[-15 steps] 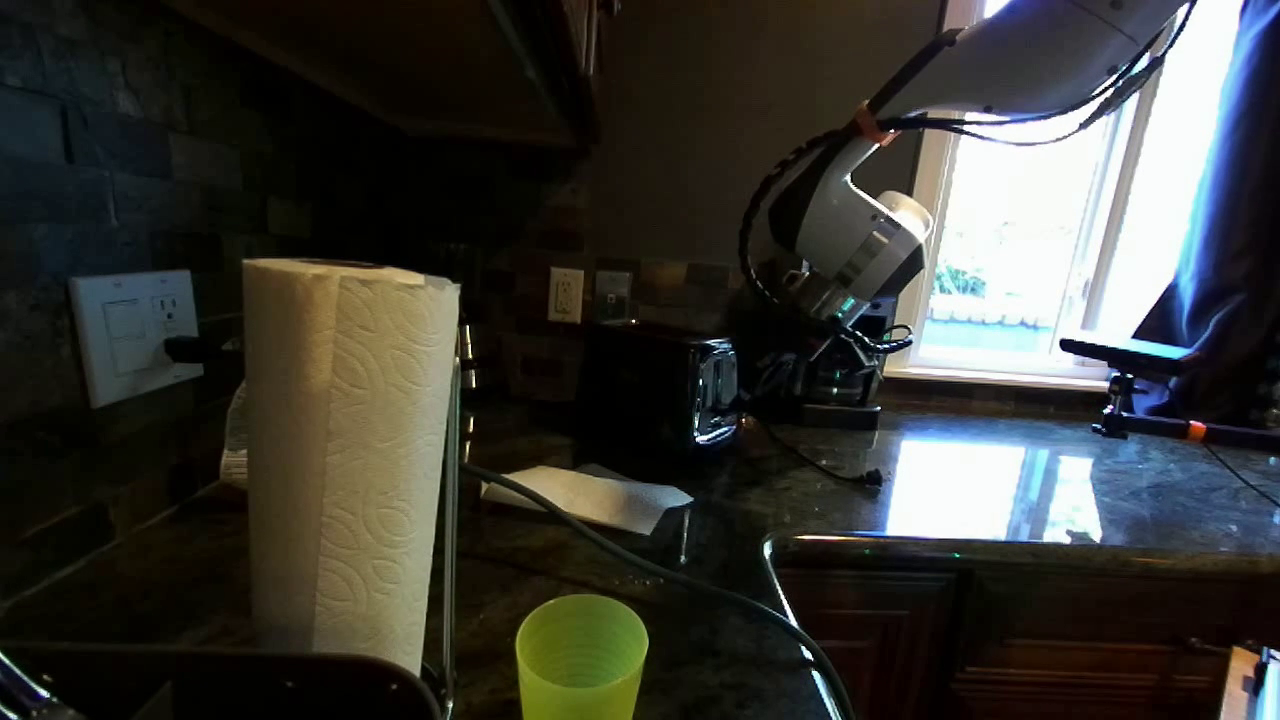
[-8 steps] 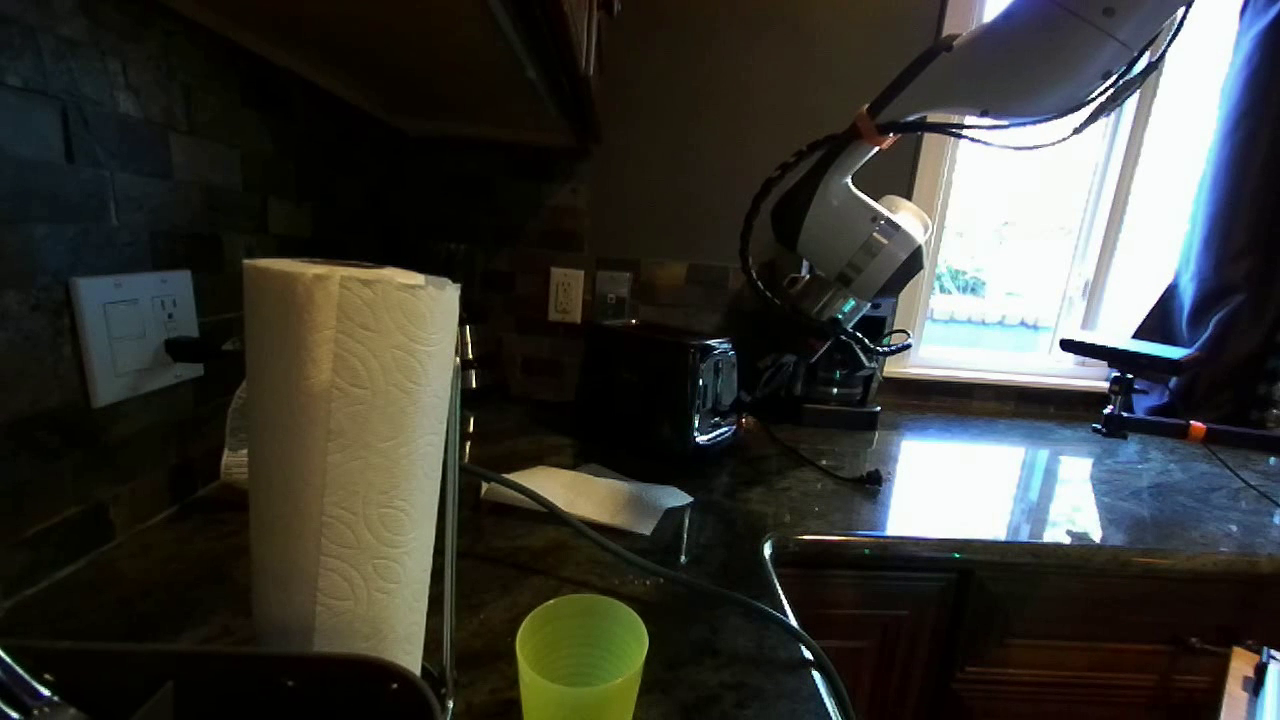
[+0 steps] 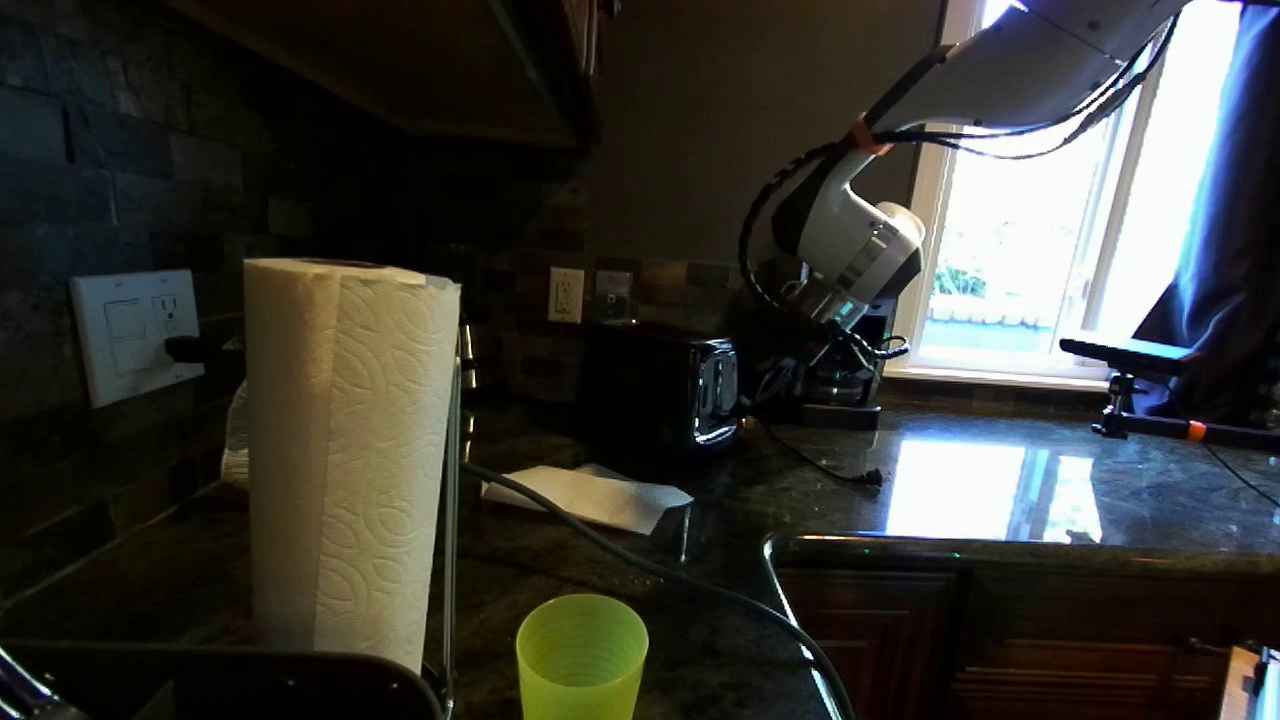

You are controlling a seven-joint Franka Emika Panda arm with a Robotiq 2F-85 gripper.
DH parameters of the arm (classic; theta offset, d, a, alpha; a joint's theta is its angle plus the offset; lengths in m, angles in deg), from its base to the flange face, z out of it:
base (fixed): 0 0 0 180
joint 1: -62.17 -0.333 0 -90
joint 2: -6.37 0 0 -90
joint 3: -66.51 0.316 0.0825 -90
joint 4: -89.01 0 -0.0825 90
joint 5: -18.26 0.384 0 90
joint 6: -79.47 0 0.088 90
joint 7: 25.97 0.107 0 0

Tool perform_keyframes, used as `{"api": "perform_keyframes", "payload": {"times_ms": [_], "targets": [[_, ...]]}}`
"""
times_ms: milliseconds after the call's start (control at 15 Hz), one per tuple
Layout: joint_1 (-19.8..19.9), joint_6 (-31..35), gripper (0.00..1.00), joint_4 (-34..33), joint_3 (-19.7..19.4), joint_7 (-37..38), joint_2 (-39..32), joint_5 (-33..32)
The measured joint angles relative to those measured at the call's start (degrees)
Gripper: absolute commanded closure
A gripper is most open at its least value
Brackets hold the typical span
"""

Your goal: Push down the lever on the toaster.

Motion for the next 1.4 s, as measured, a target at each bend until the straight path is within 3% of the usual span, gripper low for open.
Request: {"api": "perform_keyframes", "payload": {"times_ms": [1400], "targets": [[-0.2, -0.3, 1.00, 0.0, 0.0, 6.9, 1.3, -4.1]]}}
